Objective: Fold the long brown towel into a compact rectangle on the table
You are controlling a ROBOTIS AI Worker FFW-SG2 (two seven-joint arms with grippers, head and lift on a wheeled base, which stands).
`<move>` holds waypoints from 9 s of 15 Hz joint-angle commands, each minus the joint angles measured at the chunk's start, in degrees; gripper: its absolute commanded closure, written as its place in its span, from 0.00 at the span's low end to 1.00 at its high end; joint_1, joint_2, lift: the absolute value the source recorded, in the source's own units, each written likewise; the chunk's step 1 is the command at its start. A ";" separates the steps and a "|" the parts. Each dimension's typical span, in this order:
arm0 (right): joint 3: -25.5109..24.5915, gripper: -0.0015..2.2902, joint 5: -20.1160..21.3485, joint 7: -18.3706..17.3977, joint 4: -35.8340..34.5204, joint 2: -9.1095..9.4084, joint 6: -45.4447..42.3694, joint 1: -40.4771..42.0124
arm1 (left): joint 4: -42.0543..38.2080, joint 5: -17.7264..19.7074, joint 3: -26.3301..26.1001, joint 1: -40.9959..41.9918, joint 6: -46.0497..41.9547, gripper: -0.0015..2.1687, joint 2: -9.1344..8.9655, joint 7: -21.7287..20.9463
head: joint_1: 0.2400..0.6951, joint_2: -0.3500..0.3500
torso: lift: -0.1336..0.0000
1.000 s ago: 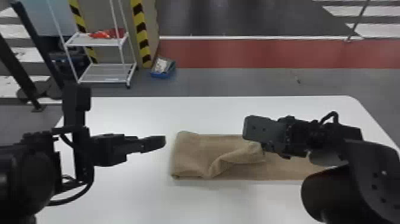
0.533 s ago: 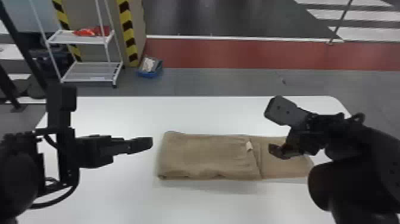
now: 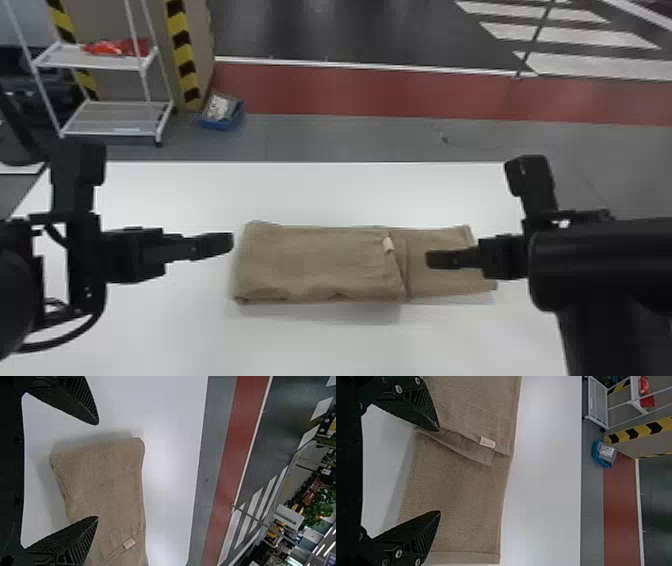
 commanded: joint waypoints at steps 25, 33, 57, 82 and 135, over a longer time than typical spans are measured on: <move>5.51 0.29 -2.24 -5.50 19.12 6.71 1.35 -8.76 | -1.42 -0.19 -0.11 1.23 0.60 0.01 -0.15 0.34 | 1.00 0.46 | 0.07; 4.89 0.40 -3.65 -4.79 12.44 6.71 1.35 -5.16 | -1.95 0.16 0.51 1.58 0.60 0.01 -0.15 0.34 | 1.00 0.48 | 0.07; 0.76 0.68 -4.35 -0.75 -4.17 6.31 1.35 6.97 | -1.86 0.33 1.12 2.11 0.60 0.01 -0.15 -0.54 | 1.00 0.47 | 0.07; -3.10 0.11 -6.46 -7.87 10.60 6.66 1.35 -2.00 | 0.08 -0.28 0.59 2.02 0.60 0.02 -0.15 -0.01 | 1.00 0.39 | 0.07; -1.87 0.28 -8.22 -9.45 14.03 6.71 1.35 -3.31 | 1.22 1.48 4.37 2.55 0.60 0.02 -0.15 -0.97 | 1.00 0.45 | 0.07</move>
